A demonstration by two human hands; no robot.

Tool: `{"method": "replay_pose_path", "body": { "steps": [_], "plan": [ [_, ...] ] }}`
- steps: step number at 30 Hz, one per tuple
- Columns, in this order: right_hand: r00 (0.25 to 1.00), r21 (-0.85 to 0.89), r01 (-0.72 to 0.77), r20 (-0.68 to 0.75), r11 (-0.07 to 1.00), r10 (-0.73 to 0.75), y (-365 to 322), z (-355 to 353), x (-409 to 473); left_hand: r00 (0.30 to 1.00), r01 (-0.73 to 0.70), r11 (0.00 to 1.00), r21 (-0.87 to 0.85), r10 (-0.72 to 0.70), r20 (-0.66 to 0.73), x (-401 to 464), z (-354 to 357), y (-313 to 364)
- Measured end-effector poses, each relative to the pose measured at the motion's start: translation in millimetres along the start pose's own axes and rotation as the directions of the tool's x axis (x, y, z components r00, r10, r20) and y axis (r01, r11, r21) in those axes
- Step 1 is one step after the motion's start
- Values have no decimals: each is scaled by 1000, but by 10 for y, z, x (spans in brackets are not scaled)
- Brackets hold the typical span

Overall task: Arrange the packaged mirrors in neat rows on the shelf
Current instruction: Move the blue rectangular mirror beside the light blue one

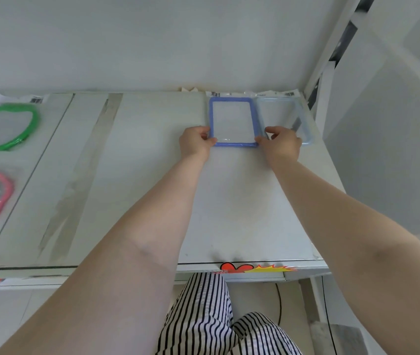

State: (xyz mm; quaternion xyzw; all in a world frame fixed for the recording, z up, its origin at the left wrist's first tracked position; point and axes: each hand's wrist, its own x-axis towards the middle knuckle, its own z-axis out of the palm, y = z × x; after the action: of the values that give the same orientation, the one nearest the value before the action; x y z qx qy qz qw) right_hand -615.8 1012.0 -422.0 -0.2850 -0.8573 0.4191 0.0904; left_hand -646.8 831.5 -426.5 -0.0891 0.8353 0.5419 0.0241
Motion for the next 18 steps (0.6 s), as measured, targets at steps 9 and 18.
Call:
{"method": "replay_pose_path", "body": {
  "steps": [9, 18],
  "plan": [
    [999, 68, -33, -9, 997, 34, 45, 63, -16, 999, -47, 999, -16, 47, 7, -100, 35, 12],
    [999, 46, -38, -21, 998, 39, 54, 91, 10, 999, -33, 999, 20, 33, 18, -57, 48, 5]
  ]
}}
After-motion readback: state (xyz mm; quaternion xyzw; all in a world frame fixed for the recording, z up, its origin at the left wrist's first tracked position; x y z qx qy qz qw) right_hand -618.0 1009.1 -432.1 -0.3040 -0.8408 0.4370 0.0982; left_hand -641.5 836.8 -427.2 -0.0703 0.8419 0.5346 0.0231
